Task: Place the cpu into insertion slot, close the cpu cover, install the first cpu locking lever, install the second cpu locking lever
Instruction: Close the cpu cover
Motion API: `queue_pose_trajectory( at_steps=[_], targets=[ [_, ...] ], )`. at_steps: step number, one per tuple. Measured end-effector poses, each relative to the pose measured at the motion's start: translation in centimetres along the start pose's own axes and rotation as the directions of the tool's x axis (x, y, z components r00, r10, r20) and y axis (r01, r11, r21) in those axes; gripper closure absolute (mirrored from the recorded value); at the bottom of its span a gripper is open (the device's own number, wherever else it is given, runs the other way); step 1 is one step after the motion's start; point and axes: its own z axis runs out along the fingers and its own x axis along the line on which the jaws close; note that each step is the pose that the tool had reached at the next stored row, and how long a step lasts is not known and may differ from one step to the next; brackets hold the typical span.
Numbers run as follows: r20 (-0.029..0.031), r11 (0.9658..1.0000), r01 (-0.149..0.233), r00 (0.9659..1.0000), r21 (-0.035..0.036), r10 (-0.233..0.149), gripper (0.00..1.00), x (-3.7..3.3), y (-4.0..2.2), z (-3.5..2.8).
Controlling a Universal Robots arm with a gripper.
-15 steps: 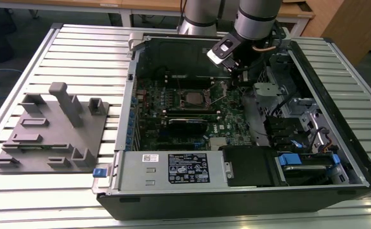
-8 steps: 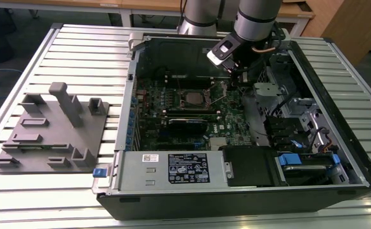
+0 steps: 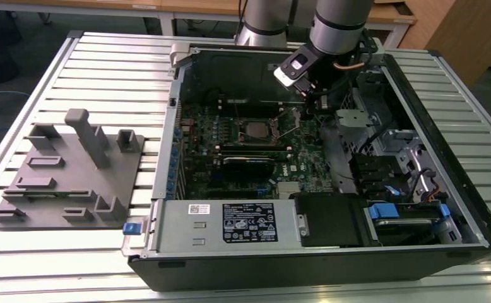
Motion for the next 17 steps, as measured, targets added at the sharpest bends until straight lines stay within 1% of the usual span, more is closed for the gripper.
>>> queue_pose_trajectory(
  at_steps=[5,9,12,17],
  targets=[
    [0.0001,1.0,0.0,1.0,-0.0002,0.0,0.89,-0.01,-0.38,0.0],
    [0.0002,1.0,0.0,1.0,-0.001,0.0,0.89,-0.01,-0.85,-0.01],
    [0.0001,1.0,0.0,1.0,-0.0019,0.0,0.89,-0.01,-1.28,-0.02],
    [0.0,1.0,0.0,1.0,-0.0043,0.0,0.89,-0.02,-2.18,-0.04]
  ],
)
